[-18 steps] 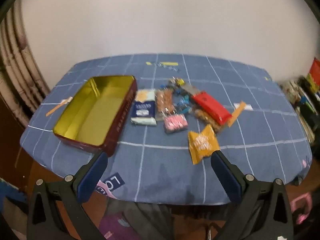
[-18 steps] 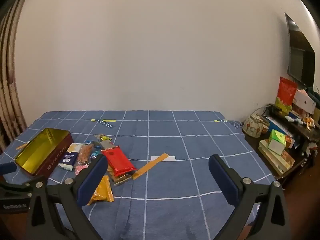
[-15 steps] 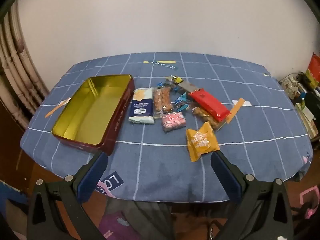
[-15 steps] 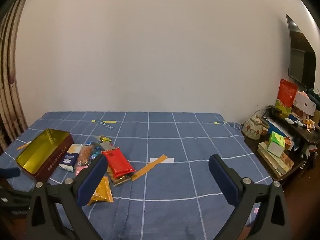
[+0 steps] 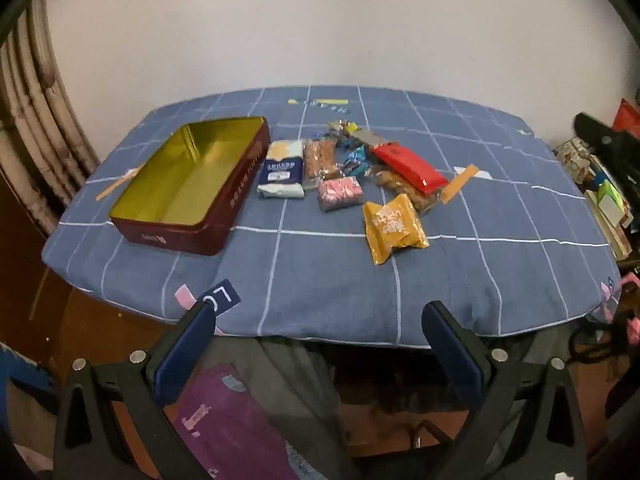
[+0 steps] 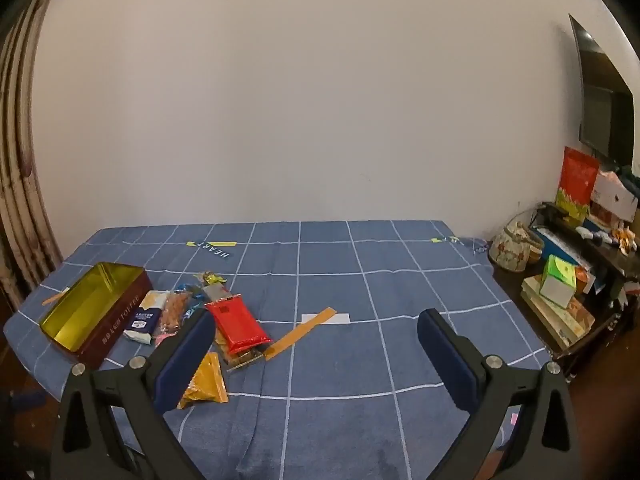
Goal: Organize snacks
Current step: 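Move the left tool toward the orange pastry bag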
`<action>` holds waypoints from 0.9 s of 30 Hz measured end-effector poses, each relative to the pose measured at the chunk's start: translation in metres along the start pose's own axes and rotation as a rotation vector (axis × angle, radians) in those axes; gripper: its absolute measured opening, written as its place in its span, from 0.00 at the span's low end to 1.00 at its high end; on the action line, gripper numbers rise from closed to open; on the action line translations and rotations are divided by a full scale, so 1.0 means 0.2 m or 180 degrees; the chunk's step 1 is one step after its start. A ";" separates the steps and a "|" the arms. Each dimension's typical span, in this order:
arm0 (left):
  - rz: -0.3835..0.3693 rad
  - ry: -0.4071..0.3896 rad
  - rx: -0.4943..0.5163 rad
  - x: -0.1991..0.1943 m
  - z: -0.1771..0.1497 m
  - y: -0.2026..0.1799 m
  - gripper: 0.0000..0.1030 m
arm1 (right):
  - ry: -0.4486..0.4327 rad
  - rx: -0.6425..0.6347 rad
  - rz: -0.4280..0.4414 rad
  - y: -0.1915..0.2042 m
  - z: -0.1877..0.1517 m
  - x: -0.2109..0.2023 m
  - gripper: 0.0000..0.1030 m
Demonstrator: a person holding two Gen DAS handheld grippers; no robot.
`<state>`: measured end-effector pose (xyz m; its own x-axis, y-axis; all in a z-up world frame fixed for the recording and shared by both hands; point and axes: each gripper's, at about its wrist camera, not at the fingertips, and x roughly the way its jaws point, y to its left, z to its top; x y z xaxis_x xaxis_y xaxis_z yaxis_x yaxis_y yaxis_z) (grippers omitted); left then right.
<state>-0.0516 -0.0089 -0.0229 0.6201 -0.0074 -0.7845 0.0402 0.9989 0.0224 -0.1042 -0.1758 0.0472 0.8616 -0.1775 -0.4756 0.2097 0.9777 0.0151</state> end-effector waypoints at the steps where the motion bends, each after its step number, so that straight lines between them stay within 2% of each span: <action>1: -0.0074 -0.0054 -0.0018 -0.02 0.00 0.00 0.99 | 0.0019 0.0022 0.0009 0.00 0.00 0.00 1.00; 3: -0.0257 -0.0096 -0.0071 -0.04 -0.01 0.02 0.99 | 0.0058 0.0056 0.0025 -0.01 0.00 0.01 1.00; 6: -0.0519 0.0016 -0.0115 -0.03 -0.04 0.03 0.99 | 0.0075 0.0045 0.0037 0.00 0.00 0.01 1.00; 9: -0.0488 0.0181 -0.0066 0.01 -0.05 0.01 0.98 | 0.0085 0.0001 0.0035 0.01 0.01 0.01 1.00; 11: -0.0427 0.0261 -0.0008 0.04 -0.04 -0.01 0.87 | 0.0104 -0.0006 0.0041 0.02 0.00 0.01 1.00; 13: -0.0346 0.0332 0.0047 0.07 -0.04 -0.03 0.84 | 0.0128 -0.0001 0.0047 0.02 -0.01 0.02 1.00; 17: -0.0196 0.0421 0.0021 0.14 0.01 -0.02 0.85 | 0.0145 0.0023 0.0032 0.00 0.00 0.03 1.00; 21: -0.0212 0.0432 -0.0003 0.21 0.09 -0.03 0.86 | 0.0164 0.0064 0.0030 -0.02 0.00 0.04 1.00; 27: -0.0203 0.0419 0.0274 0.29 0.19 -0.18 0.86 | 0.0171 0.0024 -0.0006 -0.02 0.00 0.05 1.00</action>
<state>0.0122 -0.0461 -0.0459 0.5064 -0.0591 -0.8603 0.1467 0.9890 0.0184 -0.0953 -0.1808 0.0424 0.8351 -0.1728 -0.5222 0.2149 0.9764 0.0206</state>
